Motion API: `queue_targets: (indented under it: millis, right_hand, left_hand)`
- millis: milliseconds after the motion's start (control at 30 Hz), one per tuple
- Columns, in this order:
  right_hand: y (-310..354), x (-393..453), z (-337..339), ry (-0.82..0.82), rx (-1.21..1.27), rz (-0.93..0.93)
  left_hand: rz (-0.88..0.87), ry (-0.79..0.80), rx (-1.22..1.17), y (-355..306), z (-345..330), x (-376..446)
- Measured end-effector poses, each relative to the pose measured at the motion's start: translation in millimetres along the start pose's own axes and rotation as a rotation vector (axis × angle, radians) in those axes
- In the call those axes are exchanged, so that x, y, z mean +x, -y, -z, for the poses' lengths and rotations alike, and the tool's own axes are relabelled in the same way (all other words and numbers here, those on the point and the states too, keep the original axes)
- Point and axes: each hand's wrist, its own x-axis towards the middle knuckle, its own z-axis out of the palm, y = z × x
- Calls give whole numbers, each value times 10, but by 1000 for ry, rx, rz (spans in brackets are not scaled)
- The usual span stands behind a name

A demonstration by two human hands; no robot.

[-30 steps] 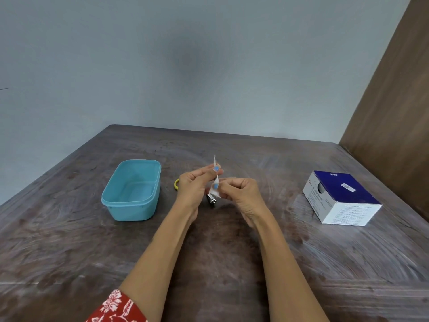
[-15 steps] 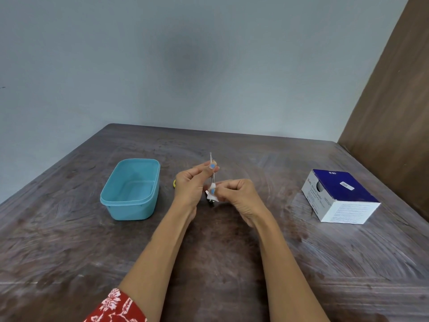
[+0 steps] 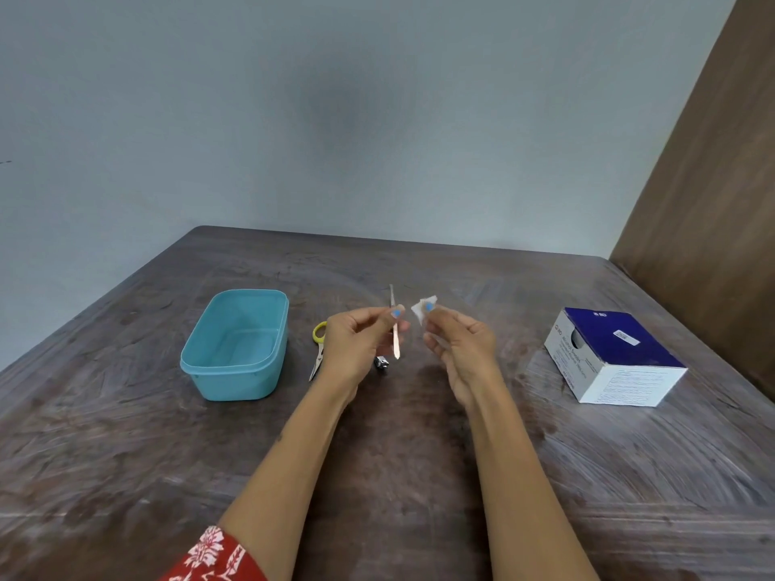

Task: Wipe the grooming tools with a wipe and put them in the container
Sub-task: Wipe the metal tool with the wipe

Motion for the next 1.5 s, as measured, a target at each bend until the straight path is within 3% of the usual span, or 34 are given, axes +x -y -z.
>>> queue_targets:
  millis: [167, 367, 633, 900, 1033, 1267, 1500]
  right_hand:
    - [17, -75, -39, 109, -83, -1]
    - [19, -62, -18, 92, -174, 23]
    - [-10, -46, -80, -101, -276, 286]
    - [-21, 57, -23, -309, -41, 358]
    - [-123, 35, -24, -299, -93, 361]
    - [-238, 106, -52, -269, -140, 371]
    - [-311, 149, -19, -251, -241, 397]
  left_hand:
    - [-46, 95, 188, 37, -42, -49]
    - [-177, 85, 374, 67, -24, -28]
    - [-242, 98, 505, 98, -56, -53]
    - [-242, 59, 543, 36, -83, -82]
    - [-263, -50, 628, -207, 42, -154]
    - [-195, -293, 742, -932, 728, 106]
    - [69, -341, 1201, -1020, 1050, 193]
